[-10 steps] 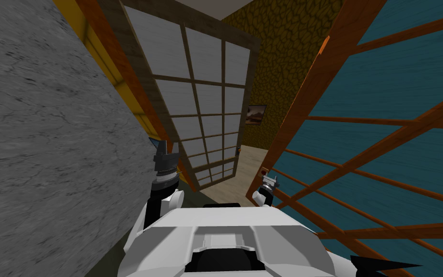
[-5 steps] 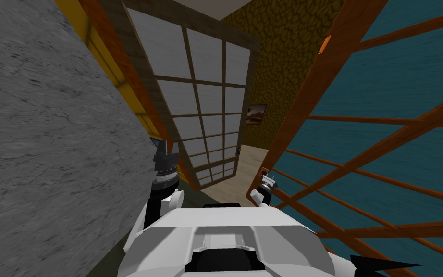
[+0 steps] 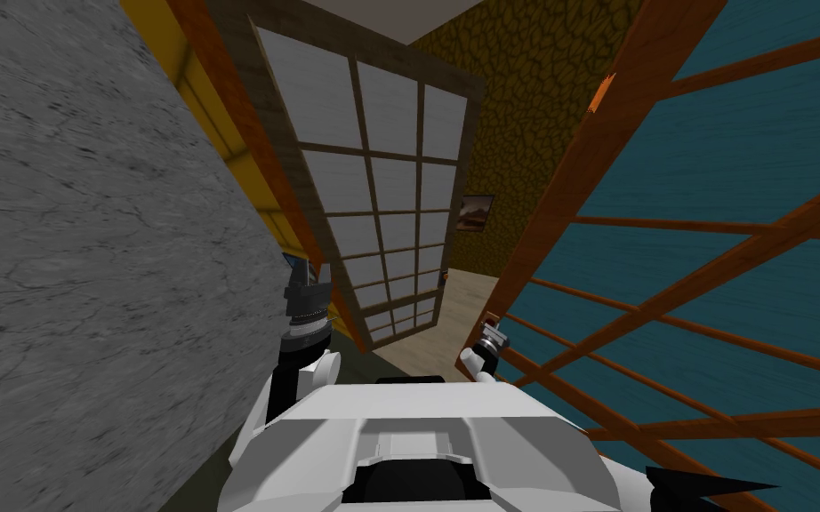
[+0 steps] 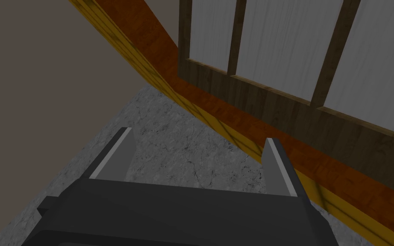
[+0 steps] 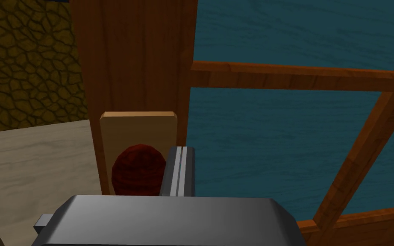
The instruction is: Push the door open
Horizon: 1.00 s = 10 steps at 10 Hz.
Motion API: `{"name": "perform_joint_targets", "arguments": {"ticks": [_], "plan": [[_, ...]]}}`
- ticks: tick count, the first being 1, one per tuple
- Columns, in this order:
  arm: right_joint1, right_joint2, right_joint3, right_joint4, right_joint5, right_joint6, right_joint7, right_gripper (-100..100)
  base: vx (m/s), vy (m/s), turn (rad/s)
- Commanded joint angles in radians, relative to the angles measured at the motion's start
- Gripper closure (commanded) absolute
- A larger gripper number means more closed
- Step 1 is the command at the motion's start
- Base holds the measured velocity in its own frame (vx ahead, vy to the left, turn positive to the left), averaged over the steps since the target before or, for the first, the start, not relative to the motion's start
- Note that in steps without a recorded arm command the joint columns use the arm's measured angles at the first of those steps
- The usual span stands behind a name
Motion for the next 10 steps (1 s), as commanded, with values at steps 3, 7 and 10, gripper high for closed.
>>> {"name": "perform_joint_targets", "arguments": {"ticks": [3,7,10], "plan": [[0.009,0.015,0.0,-0.033,-0.02,0.019,-0.03,-100,-0.018,0.007,-0.026],[0.052,0.018,-0.006,-0.026,-0.022,-0.037,-0.079,-100,0.098,-0.035,0.015],[0.069,0.0,-0.019,-0.053,-0.029,-0.03,-0.066,100,0.003,-0.007,0.002]]}}
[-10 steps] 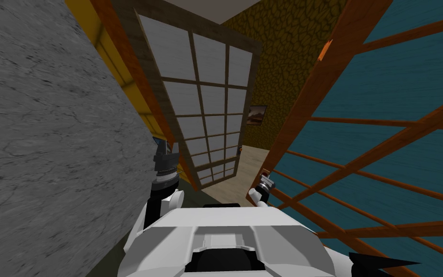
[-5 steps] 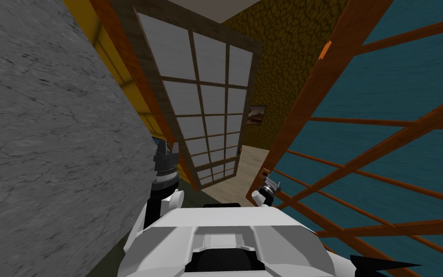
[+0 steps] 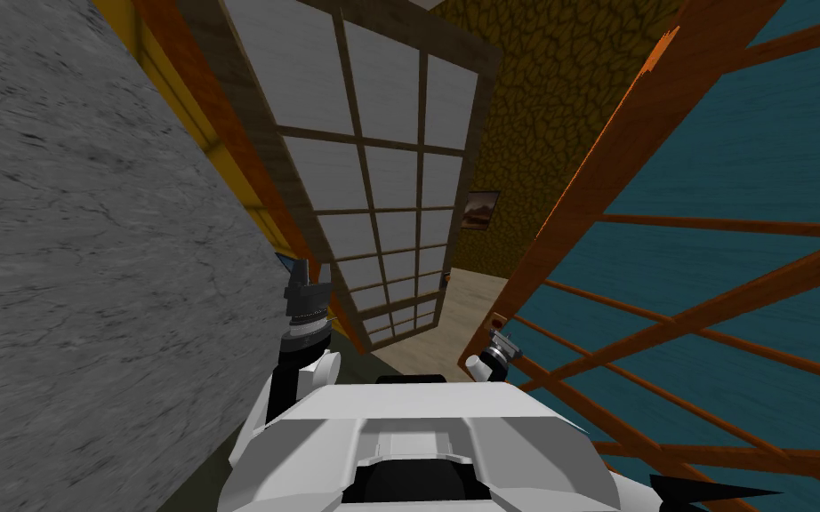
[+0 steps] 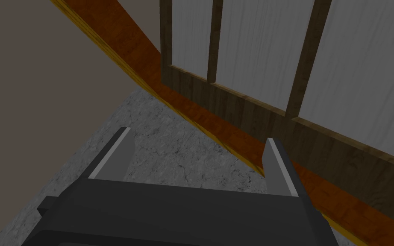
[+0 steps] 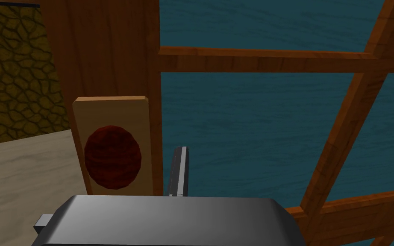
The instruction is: Push the door open
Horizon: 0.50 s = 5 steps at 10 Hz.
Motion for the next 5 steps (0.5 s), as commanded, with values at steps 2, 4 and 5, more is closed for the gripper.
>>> {"name": "perform_joint_targets", "arguments": {"ticks": [2,4,5], "plan": [[0.0,0.001,0.001,0.001,0.0,0.002,0.0,100,-0.003,0.014,-0.003],[0.0,0.001,0.001,0.001,0.0,0.002,0.0,100,0.0,0.0,0.0],[-0.011,-0.019,0.019,0.001,0.009,0.019,0.0,-100,-0.093,0.022,0.062]]}}
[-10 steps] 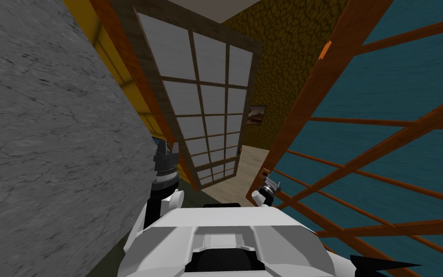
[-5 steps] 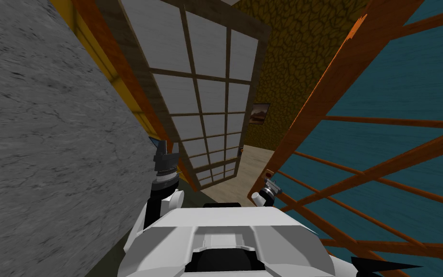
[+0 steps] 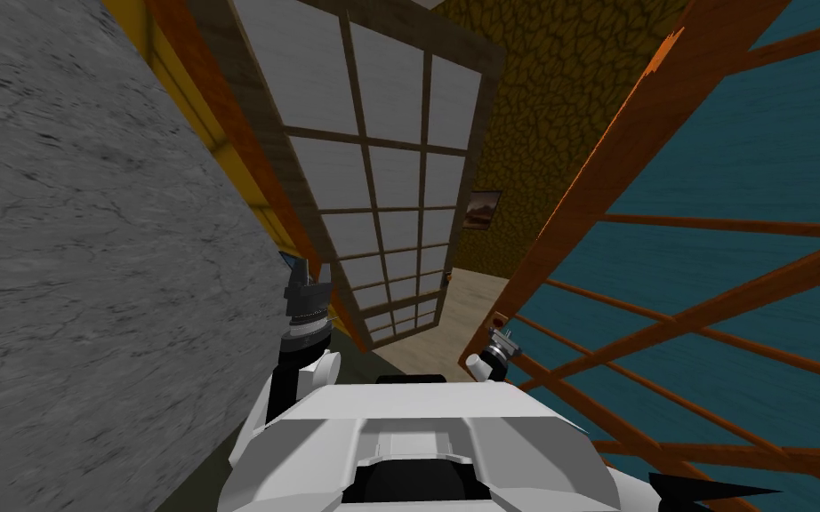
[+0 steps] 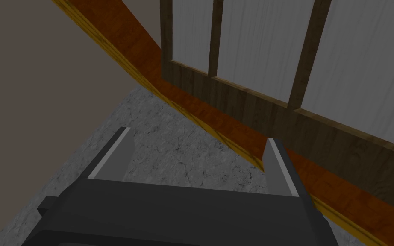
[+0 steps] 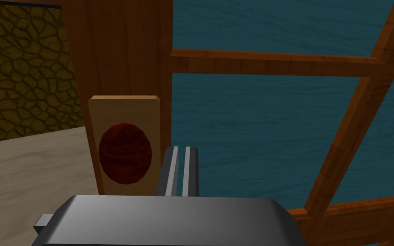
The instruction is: Push the door open
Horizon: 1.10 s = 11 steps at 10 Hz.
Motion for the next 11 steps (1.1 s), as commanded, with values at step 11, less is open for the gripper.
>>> {"name": "perform_joint_targets", "arguments": {"ticks": [11], "plan": [[-0.022,-0.004,0.068,-0.01,0.034,0.067,-0.012,-100,-0.082,0.014,0.032]]}}
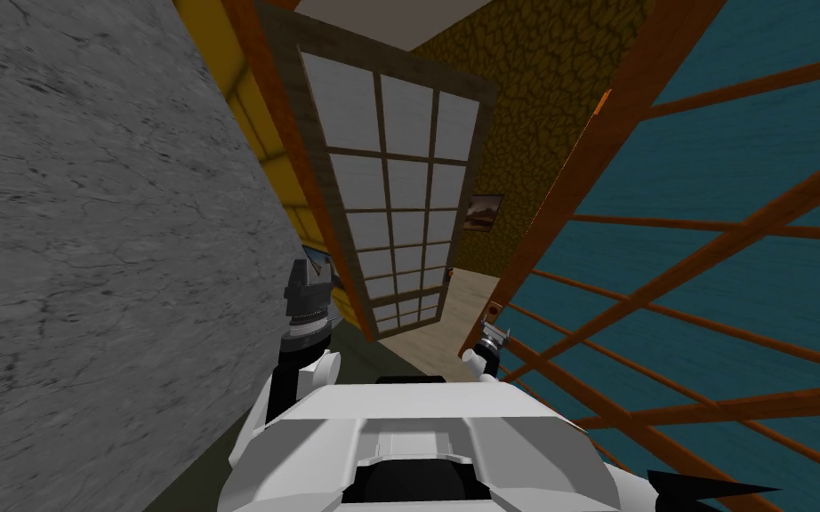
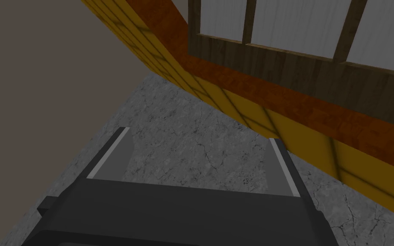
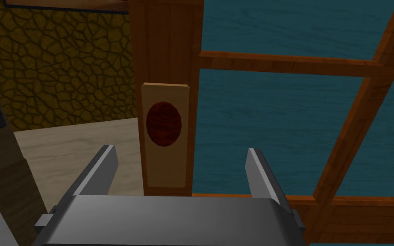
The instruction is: Push the door open
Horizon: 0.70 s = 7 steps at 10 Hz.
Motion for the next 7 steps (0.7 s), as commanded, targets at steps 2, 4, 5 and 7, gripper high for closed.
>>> {"name": "perform_joint_targets", "arguments": {"ticks": [2,4,5,7], "plan": [[0.004,-0.017,-0.002,0.008,-0.001,-0.01,-0.011,-100,0.135,-0.134,0.029],[0.011,-0.008,-0.003,0.011,-0.001,-0.017,-0.022,-100,0.21,-0.119,0.038],[0.014,0.003,-0.004,0.012,-0.001,-0.02,-0.027,-100,0.154,-0.138,0.025],[0.011,-0.004,-0.003,0.013,-0.001,-0.017,-0.023,100,0.025,-0.024,-0.002]]}}
